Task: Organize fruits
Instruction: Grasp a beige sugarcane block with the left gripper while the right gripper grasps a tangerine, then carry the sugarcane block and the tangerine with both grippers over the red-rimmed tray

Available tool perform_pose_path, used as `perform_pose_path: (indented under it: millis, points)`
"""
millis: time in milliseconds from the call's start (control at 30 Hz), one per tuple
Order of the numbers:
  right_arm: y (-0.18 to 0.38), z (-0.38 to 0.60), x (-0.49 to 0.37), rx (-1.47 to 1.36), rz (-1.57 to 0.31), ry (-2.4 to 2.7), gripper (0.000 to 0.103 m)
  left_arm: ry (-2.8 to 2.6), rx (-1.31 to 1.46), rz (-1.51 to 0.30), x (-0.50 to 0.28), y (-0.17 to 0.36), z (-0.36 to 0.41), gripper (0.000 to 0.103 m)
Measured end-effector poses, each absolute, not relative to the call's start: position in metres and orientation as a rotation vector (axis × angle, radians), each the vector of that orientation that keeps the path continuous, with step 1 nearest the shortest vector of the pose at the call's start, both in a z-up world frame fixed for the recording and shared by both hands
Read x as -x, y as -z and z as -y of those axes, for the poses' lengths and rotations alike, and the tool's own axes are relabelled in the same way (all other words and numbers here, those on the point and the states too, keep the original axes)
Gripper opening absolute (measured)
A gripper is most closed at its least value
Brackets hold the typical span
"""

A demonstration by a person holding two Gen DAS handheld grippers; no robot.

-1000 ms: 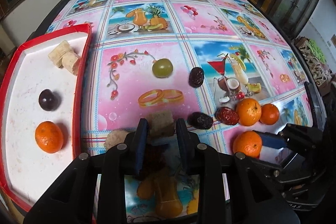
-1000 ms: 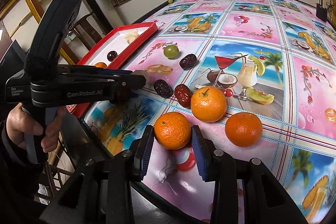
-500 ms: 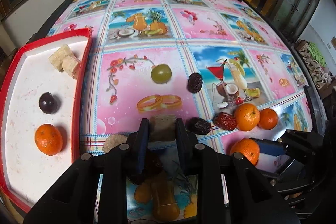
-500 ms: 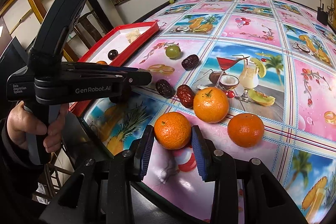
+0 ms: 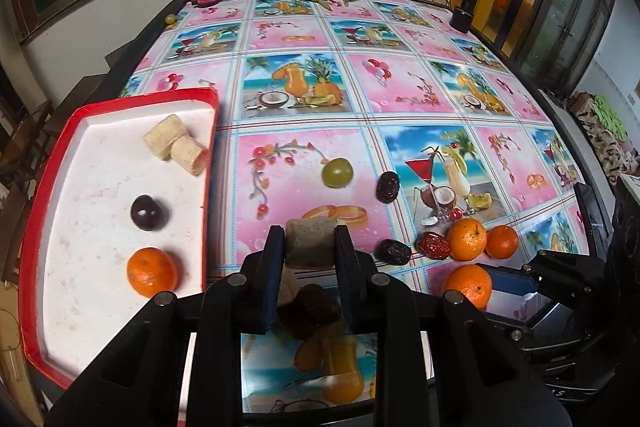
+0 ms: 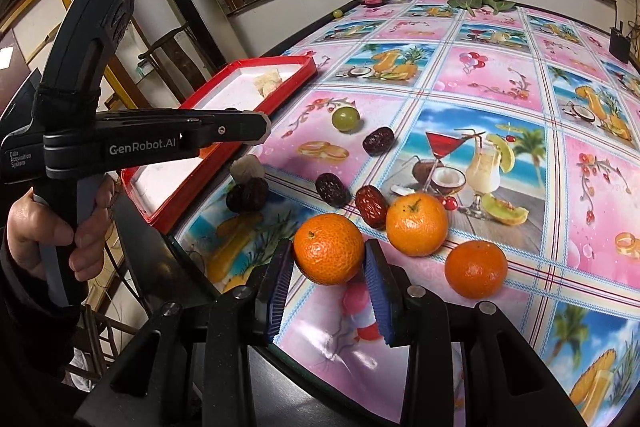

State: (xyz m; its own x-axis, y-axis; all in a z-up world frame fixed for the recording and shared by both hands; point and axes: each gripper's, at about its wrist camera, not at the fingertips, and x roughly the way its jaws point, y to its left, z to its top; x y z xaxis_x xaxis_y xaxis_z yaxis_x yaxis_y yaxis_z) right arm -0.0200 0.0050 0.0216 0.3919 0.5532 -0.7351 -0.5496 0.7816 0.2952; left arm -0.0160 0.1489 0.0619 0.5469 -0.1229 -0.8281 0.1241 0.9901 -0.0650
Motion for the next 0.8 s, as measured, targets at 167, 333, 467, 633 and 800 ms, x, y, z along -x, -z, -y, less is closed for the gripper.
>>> perform_pose_path:
  millis: [167,333,467,633,800]
  points:
    - [-0.028,-0.011,0.020,0.002,-0.920,-0.717,0.037,0.130,0.017,-0.973,0.020,-0.065,-0.160,0.022]
    - [-0.034,-0.019,0.018,0.007,-0.903,-0.739,0.037,0.108,0.028,-0.962,0.024,-0.070,-0.170,0.022]
    - [-0.041,-0.028,0.015,0.009,-0.889,-0.762,0.037,0.090,0.049,-0.951,0.027,-0.075,-0.184,0.022]
    - [-0.052,-0.041,0.011,0.026,-0.867,-0.789,0.037,0.046,0.077,-0.936,0.030,-0.080,-0.210,0.022]
    - [-0.067,-0.057,0.001,0.038,-0.848,-0.823,0.037,-0.017,0.128,-0.930,0.033,-0.080,-0.243,0.022]
